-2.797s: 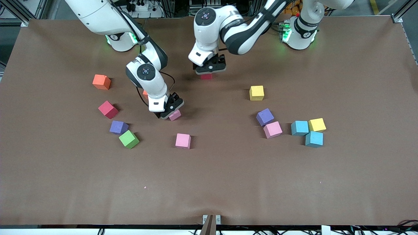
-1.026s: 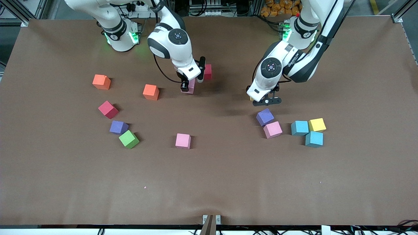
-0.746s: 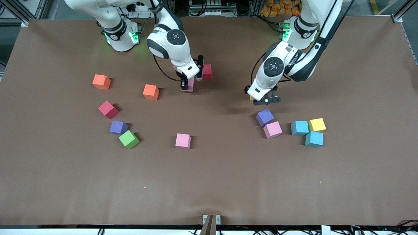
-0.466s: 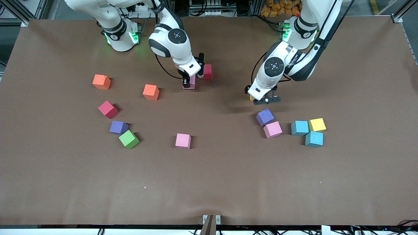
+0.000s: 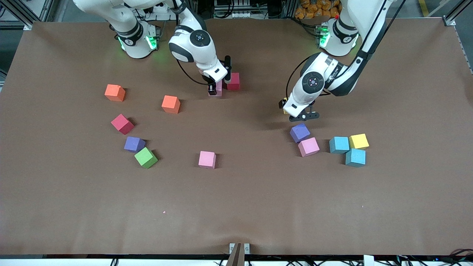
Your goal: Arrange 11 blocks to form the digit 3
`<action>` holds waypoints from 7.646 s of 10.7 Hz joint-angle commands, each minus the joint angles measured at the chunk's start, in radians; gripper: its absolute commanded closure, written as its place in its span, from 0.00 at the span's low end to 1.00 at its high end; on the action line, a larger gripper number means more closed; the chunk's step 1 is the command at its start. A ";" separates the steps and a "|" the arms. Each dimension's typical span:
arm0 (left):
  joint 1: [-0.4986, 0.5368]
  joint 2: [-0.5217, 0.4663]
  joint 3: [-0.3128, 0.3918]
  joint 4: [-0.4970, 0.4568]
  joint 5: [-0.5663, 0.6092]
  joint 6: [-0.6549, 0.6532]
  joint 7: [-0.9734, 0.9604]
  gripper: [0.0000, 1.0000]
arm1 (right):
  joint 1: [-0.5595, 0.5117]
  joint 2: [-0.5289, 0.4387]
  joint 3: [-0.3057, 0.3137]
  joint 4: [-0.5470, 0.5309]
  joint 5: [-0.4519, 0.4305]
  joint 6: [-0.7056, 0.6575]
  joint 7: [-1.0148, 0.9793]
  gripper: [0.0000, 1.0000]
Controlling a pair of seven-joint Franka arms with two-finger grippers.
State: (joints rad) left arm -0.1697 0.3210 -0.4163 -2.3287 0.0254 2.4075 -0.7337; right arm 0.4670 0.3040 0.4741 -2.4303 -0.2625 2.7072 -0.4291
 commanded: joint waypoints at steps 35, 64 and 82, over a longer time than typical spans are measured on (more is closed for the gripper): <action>-0.059 -0.119 -0.249 -0.089 -0.163 0.126 -1.492 0.72 | -0.044 -0.003 0.097 -0.039 -0.007 0.072 0.066 0.00; -0.146 0.026 -0.294 -0.097 -0.260 0.430 -1.603 0.77 | -0.559 -0.295 0.089 -0.056 0.098 -0.278 -0.416 0.00; -0.179 0.082 -0.292 -0.089 -0.275 0.493 -1.655 0.75 | -0.563 -0.157 0.103 -0.187 0.120 -0.073 -0.408 0.00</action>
State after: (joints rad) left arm -0.3421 0.3970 -0.7045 -2.4197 -0.2230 2.8839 -2.3811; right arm -0.0655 0.1525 0.5689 -2.5925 -0.1612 2.6161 -0.8354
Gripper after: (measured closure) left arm 0.436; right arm 0.000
